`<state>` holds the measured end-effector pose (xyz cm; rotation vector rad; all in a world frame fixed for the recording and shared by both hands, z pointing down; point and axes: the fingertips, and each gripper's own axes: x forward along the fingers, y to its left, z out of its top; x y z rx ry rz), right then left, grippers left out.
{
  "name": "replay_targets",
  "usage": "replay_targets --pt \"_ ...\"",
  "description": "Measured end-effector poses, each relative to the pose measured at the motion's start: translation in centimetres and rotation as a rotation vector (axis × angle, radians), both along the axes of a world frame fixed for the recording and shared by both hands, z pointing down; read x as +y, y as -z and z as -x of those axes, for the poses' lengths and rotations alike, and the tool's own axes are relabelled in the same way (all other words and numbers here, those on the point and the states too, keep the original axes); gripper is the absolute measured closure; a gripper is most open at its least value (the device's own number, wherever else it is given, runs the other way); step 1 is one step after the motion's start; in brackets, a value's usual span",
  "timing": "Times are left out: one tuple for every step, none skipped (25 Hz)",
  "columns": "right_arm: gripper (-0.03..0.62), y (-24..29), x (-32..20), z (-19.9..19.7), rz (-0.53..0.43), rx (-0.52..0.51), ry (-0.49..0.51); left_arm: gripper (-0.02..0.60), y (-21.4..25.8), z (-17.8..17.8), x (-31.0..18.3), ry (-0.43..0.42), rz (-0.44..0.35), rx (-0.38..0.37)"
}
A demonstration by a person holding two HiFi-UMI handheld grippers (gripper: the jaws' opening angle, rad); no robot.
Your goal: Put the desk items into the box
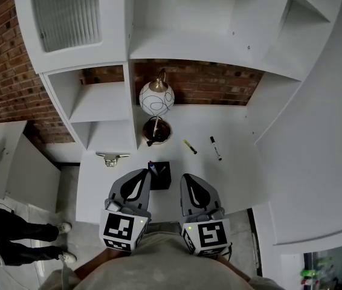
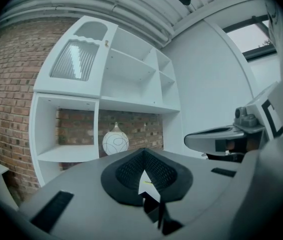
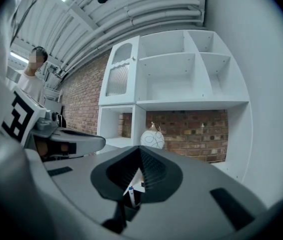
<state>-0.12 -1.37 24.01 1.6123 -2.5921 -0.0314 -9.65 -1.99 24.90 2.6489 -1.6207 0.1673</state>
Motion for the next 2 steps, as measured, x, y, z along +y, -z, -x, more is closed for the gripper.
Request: replay_targets --pt "0.577 0.01 0.04 -0.05 -0.003 0.003 0.005 0.574 0.16 -0.27 0.03 -0.003 -0.008 -0.001" --pt "0.577 0.02 0.08 -0.12 -0.005 0.007 0.009 0.574 0.34 -0.55 0.06 -0.006 -0.016 -0.001"
